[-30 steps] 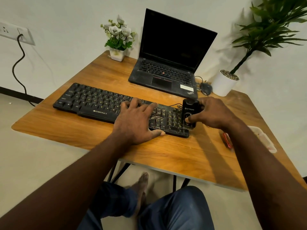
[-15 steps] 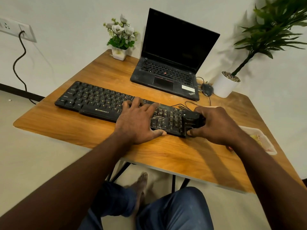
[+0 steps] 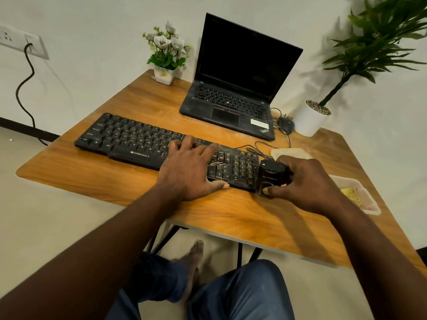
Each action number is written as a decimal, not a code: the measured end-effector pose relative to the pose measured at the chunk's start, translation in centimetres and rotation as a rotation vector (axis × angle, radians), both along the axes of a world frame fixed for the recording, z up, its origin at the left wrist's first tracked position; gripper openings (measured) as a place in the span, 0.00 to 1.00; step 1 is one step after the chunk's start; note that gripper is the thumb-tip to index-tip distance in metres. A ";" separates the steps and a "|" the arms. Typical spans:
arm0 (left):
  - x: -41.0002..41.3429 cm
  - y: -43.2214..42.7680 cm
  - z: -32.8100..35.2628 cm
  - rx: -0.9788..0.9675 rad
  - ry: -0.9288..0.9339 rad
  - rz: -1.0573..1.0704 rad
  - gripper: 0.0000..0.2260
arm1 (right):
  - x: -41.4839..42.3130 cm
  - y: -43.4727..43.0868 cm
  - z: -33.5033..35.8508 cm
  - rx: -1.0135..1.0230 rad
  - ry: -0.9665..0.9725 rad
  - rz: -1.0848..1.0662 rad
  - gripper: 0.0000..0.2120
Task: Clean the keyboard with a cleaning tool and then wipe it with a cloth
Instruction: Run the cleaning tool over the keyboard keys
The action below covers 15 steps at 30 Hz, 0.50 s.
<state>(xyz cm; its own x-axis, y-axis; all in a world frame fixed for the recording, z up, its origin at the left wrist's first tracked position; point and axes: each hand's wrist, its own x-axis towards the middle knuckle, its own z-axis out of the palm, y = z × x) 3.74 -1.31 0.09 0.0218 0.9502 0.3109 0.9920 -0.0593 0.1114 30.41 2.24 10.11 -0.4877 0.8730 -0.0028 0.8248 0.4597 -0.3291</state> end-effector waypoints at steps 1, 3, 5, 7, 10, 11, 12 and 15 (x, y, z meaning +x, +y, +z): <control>0.0 0.0 0.0 -0.001 -0.001 -0.001 0.46 | 0.1 0.1 0.3 0.014 0.032 -0.011 0.17; 0.0 0.0 -0.1 -0.001 0.000 -0.003 0.46 | -0.2 0.5 0.8 0.063 0.116 -0.048 0.17; 0.0 0.0 -0.1 0.000 -0.002 -0.005 0.46 | -0.9 0.8 0.8 0.036 0.138 -0.042 0.18; 0.1 -0.1 -0.1 0.000 0.000 -0.004 0.46 | -1.6 1.1 0.3 -0.039 0.095 0.018 0.18; 0.0 -0.1 0.1 -0.006 -0.002 -0.011 0.46 | -2.3 2.1 -0.4 -0.018 0.065 0.062 0.17; 0.0 -0.1 0.1 -0.007 -0.001 -0.012 0.46 | -2.6 2.7 -0.6 0.019 0.073 0.057 0.17; 0.0 -0.1 0.0 -0.006 -0.001 -0.013 0.46 | -3.0 3.4 -0.8 0.055 0.086 0.045 0.17; 0.0 -0.1 -0.1 -0.003 -0.010 -0.017 0.45 | -4.0 6.0 -1.5 0.101 0.136 -0.004 0.19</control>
<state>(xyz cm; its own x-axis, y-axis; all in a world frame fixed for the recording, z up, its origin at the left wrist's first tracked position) 3.75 -1.43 0.00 0.0349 0.9507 0.3080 0.9898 -0.0756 0.1211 26.39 8.20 8.64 -0.4744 0.8673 0.1507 0.7776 0.4931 -0.3901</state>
